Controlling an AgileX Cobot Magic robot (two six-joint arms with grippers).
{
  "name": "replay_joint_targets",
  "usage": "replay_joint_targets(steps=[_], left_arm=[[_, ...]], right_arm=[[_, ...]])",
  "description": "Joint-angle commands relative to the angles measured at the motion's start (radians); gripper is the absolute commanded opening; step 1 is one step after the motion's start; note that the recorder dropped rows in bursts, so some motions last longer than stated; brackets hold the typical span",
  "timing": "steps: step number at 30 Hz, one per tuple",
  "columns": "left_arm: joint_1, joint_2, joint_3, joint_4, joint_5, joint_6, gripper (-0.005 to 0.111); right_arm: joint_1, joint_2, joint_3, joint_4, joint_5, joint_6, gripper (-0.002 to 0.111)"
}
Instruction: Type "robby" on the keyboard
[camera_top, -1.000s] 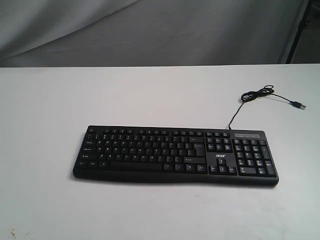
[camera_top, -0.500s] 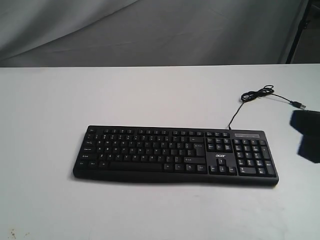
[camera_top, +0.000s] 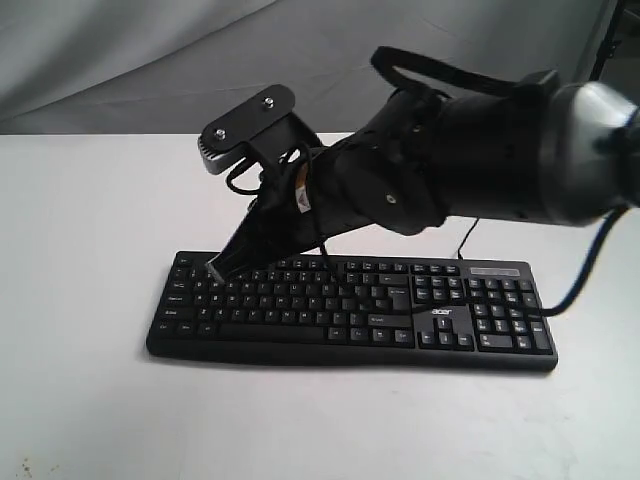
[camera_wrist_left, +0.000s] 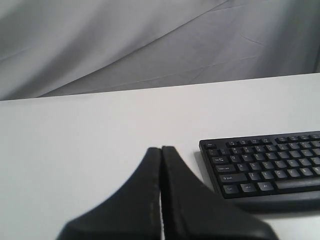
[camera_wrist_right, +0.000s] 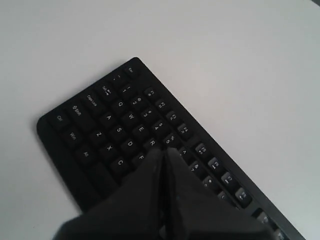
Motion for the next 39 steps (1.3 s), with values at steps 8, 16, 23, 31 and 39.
replay_joint_targets(steps=[8,16,23,31,39], left_arm=[[-0.006,-0.003,0.004,0.005,-0.007,-0.003,0.0],[-0.006,-0.003,0.004,0.005,-0.007,-0.003,0.0],[-0.006,-0.003,0.004,0.005,-0.007,-0.003,0.0],[-0.006,-0.003,0.004,0.005,-0.007,-0.003,0.0],[-0.006,-0.003,0.004,0.005,-0.007,-0.003,0.0]], right_arm=[[-0.002,0.16,-0.128,0.008,-0.037,-0.074,0.0],[-0.019,0.229,-0.168,0.036,-0.016,-0.119,0.0],[-0.007,0.241,-0.168,0.046,-0.052,-0.124,0.0],[-0.008,0.241,-0.11,0.048,-0.11,-0.124,0.0],[-0.008,0.288,-0.11,0.072,-0.167,-0.127,0.0]])
